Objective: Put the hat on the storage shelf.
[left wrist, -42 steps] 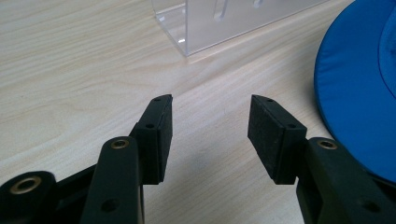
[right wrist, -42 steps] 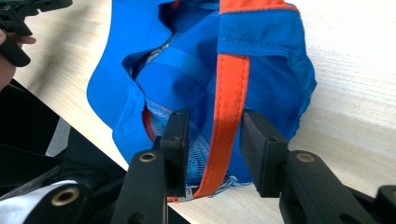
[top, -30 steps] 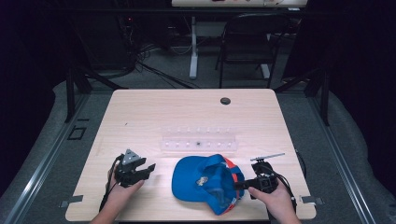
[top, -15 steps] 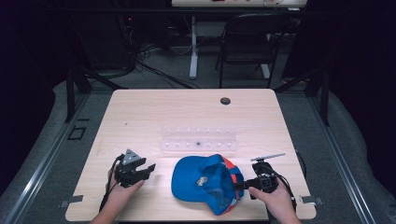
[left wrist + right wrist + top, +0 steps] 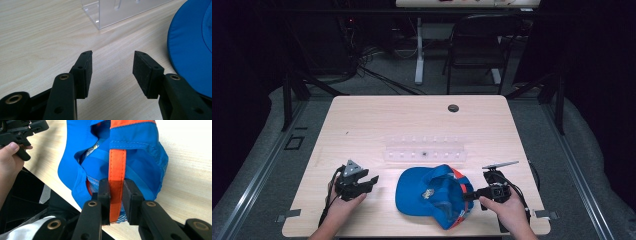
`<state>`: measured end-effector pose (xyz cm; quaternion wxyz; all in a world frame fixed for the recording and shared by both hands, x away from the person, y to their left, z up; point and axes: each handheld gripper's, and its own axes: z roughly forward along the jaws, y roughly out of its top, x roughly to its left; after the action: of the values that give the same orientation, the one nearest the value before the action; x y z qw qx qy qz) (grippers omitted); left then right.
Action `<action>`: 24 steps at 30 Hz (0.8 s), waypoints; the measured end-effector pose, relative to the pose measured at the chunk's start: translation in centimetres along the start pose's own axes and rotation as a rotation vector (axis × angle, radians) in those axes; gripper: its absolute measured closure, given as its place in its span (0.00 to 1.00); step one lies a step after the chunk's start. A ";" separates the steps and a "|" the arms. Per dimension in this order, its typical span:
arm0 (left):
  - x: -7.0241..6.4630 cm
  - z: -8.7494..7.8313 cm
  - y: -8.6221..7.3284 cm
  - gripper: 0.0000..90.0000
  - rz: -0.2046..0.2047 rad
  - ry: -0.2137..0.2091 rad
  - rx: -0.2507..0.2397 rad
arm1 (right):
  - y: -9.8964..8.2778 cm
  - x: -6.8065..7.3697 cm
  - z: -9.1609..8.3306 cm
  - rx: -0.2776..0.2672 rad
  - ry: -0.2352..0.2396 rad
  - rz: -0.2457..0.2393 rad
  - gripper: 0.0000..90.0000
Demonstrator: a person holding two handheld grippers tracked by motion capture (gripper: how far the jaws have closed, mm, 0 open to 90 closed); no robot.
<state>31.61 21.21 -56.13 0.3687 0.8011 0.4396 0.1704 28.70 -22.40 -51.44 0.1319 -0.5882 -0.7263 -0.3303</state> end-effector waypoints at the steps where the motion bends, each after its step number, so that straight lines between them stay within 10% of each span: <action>1: 0.0 0.0 0.0 0.56 -0.001 0.000 0.001 | 0.1 0.0 -0.1 -0.006 0.005 0.006 0.86; 24: 0.0 0.0 0.0 0.56 -0.003 -0.001 0.002 | 1.9 -0.3 -2.0 -0.022 0.051 0.069 0.87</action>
<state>31.59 21.17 -56.16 0.3684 0.8010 0.4408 0.1687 30.19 -23.77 -49.50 0.1551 -0.6059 -0.6982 -0.3484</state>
